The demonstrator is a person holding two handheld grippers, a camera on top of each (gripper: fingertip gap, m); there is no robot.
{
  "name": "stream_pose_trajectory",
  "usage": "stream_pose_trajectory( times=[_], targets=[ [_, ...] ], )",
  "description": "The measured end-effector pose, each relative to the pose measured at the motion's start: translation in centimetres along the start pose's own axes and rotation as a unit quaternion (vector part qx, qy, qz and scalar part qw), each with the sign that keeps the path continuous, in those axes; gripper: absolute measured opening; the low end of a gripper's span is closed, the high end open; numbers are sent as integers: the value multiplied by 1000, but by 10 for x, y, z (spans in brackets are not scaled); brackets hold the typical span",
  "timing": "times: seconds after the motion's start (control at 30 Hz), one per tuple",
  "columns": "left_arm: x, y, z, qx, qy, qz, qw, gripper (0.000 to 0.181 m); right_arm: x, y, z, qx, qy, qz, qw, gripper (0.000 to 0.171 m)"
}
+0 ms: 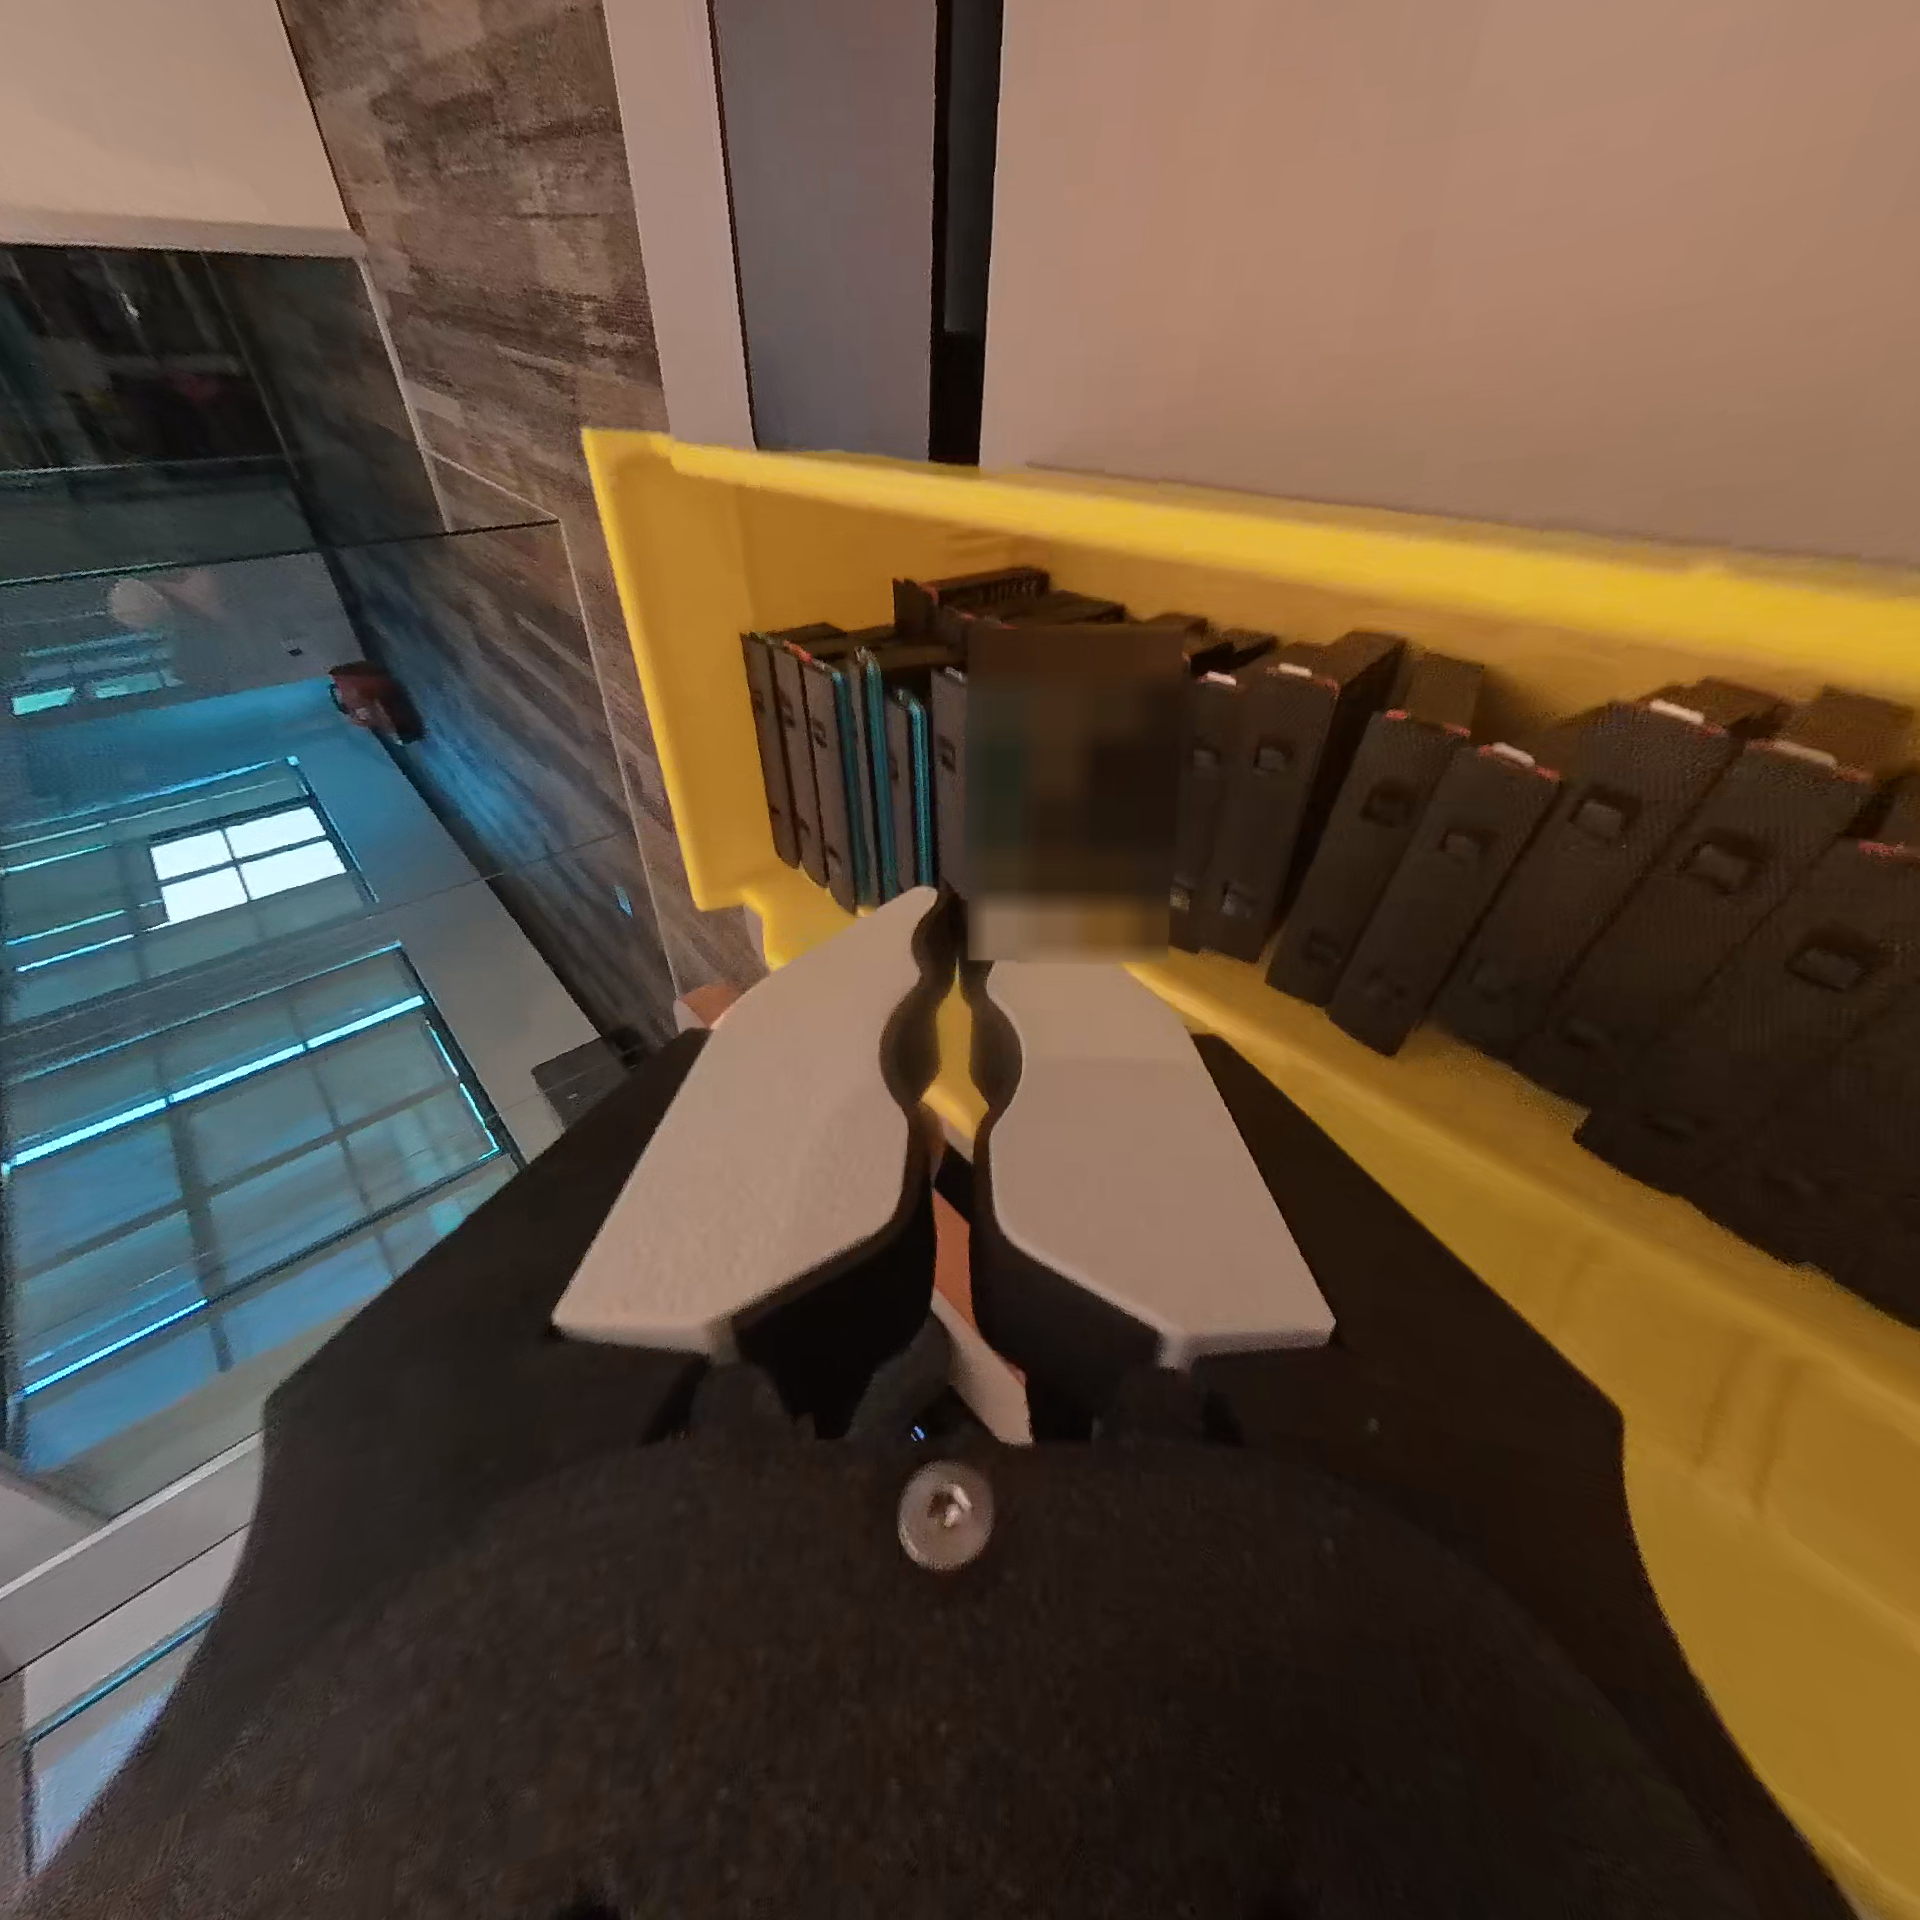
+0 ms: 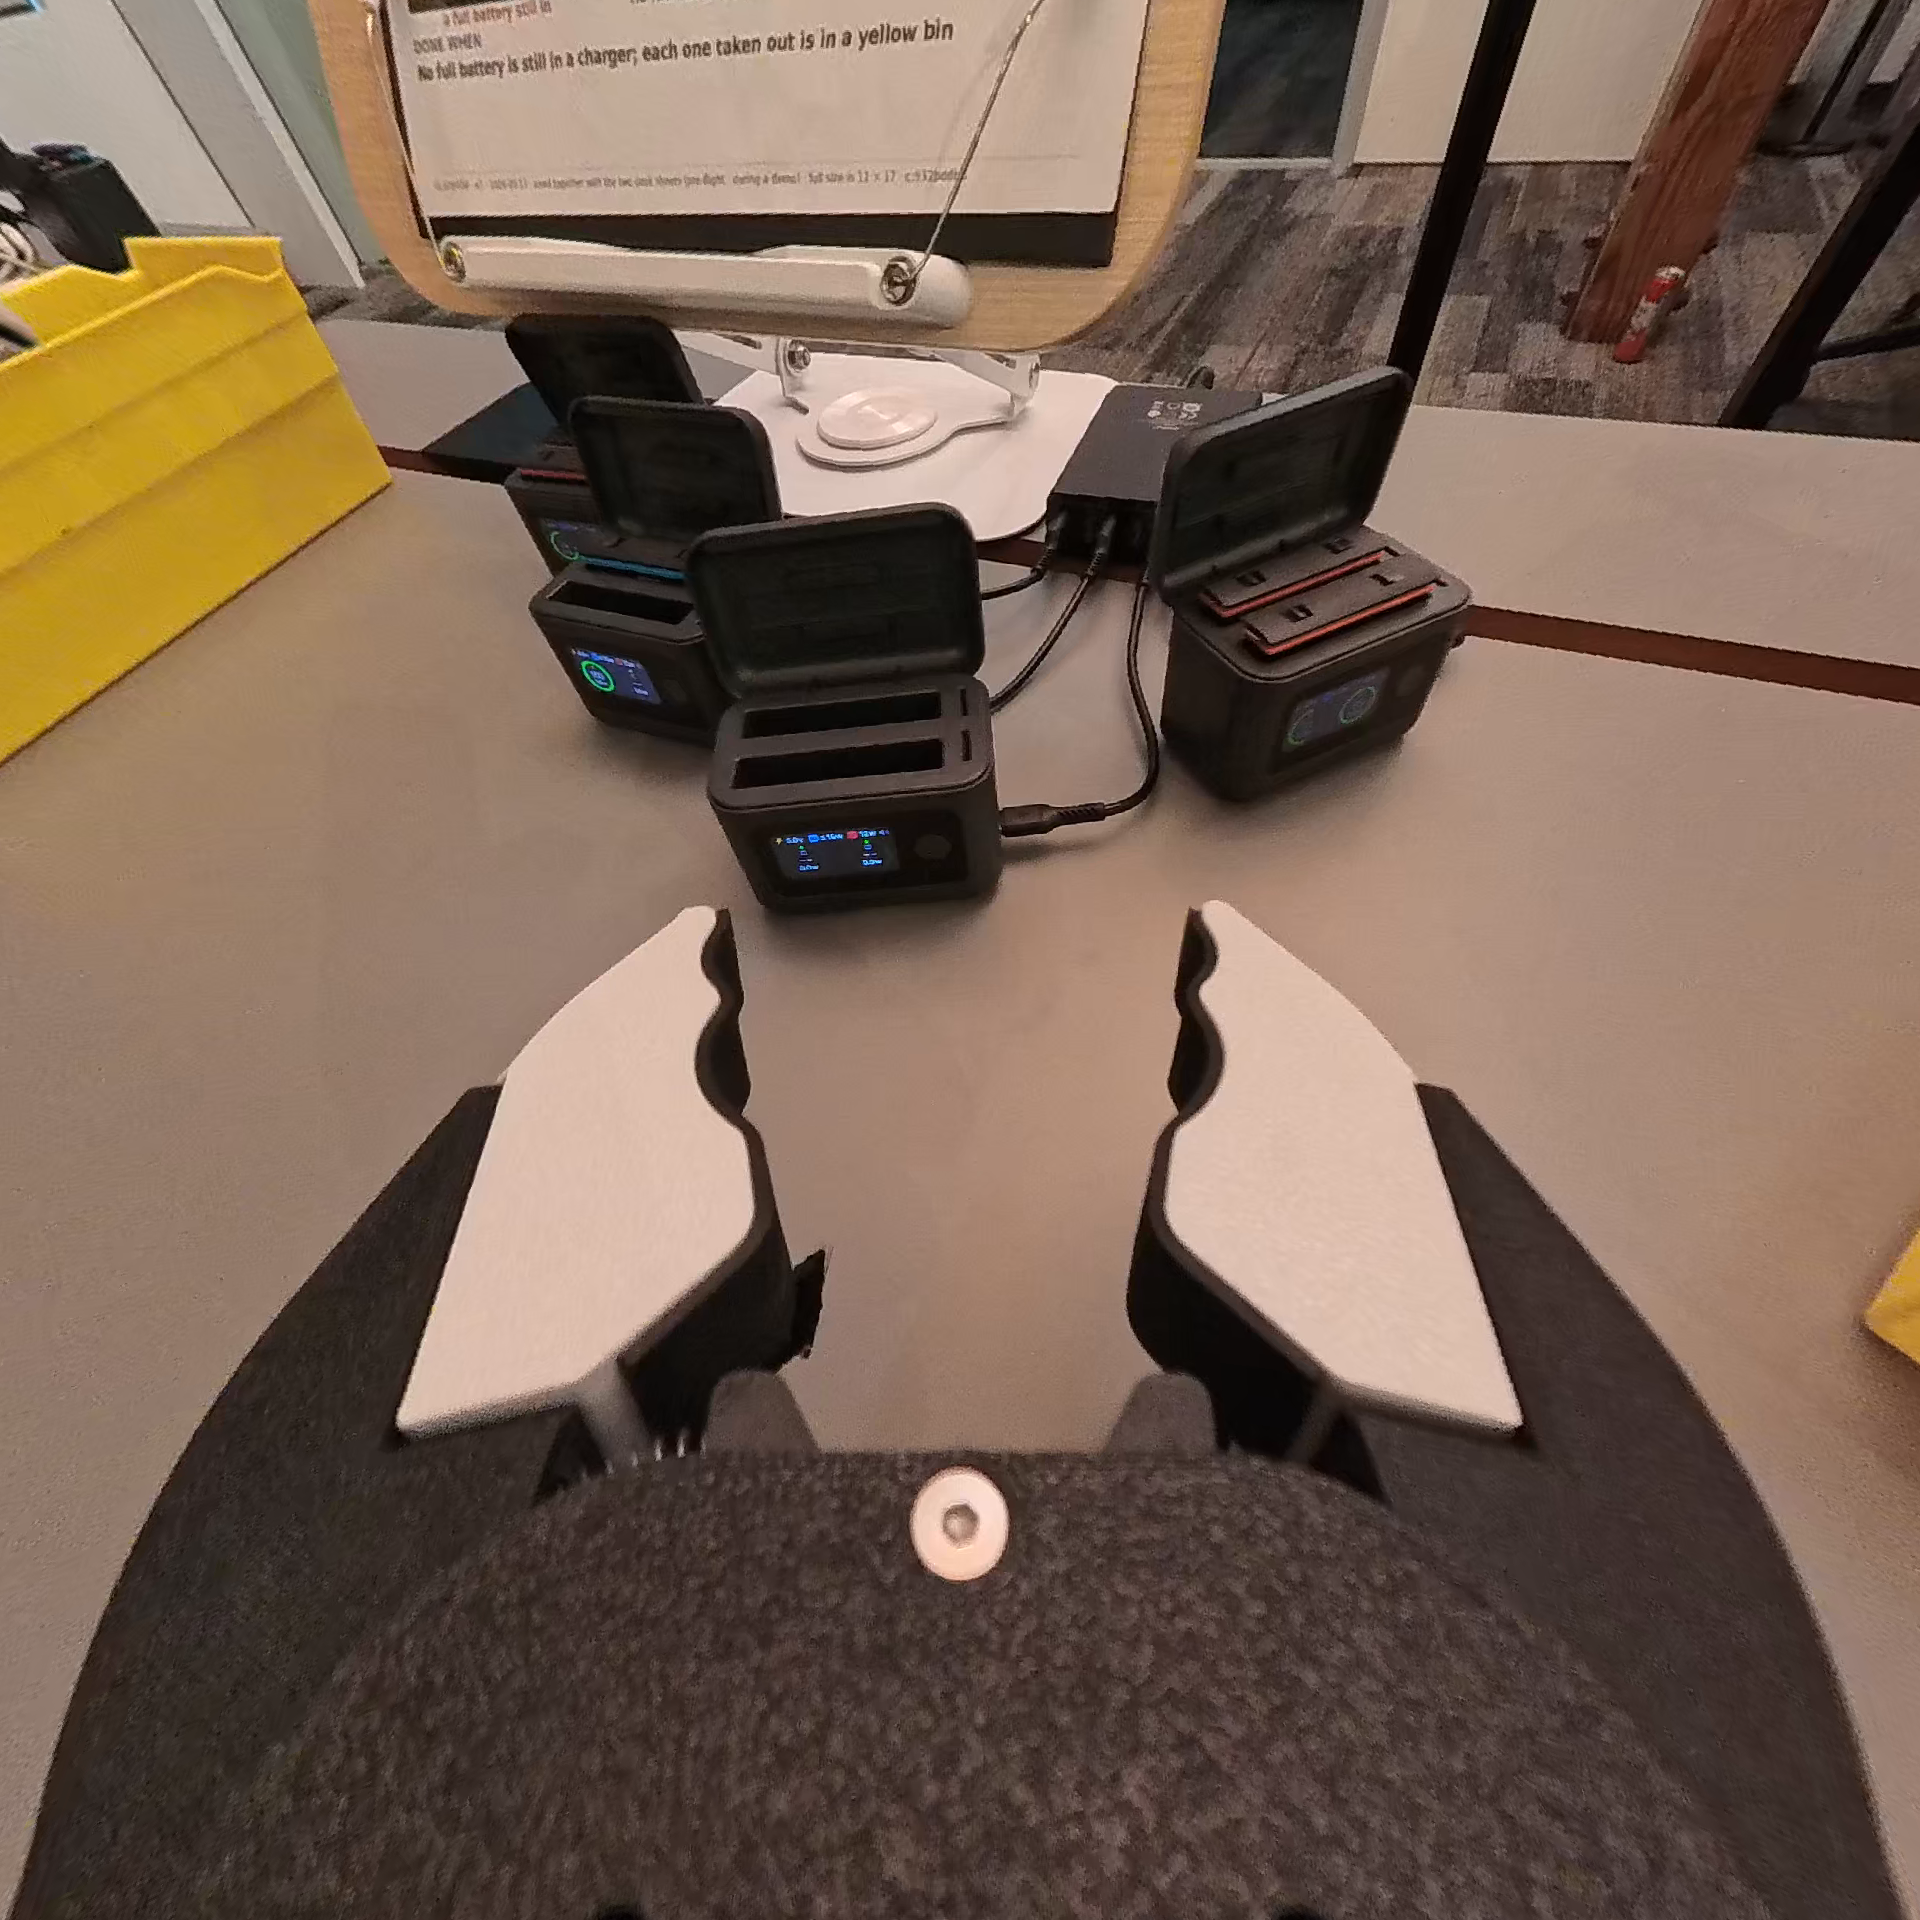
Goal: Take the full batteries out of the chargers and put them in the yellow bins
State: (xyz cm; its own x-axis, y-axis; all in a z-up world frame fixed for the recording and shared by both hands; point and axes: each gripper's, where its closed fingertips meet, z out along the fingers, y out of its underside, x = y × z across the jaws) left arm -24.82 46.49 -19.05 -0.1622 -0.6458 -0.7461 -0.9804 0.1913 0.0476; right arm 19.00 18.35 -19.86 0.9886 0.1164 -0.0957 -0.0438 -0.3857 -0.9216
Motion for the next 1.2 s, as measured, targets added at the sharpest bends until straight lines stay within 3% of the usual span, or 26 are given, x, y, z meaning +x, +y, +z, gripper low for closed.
stream_pose_trajectory(
  times=[0.23,0.43,0.6,1.2],
  targets=[
    [-3,2,-3,30,-8,-48,998,0,-3,1,1,-1,-6,-5,1000,80],
    [-3,-14,4,54,29,-97,993,31,-6,2,2,-3,-12,-7,1000,80],
    [14,-23,14,40,69,-52,995,37,-7,3,3,-5,-17,-7,1000,79],
    [20,-19,-2,40,105,-1,994,18,-8,1,1,-1,-25,-7,1000,78]
  ],
)
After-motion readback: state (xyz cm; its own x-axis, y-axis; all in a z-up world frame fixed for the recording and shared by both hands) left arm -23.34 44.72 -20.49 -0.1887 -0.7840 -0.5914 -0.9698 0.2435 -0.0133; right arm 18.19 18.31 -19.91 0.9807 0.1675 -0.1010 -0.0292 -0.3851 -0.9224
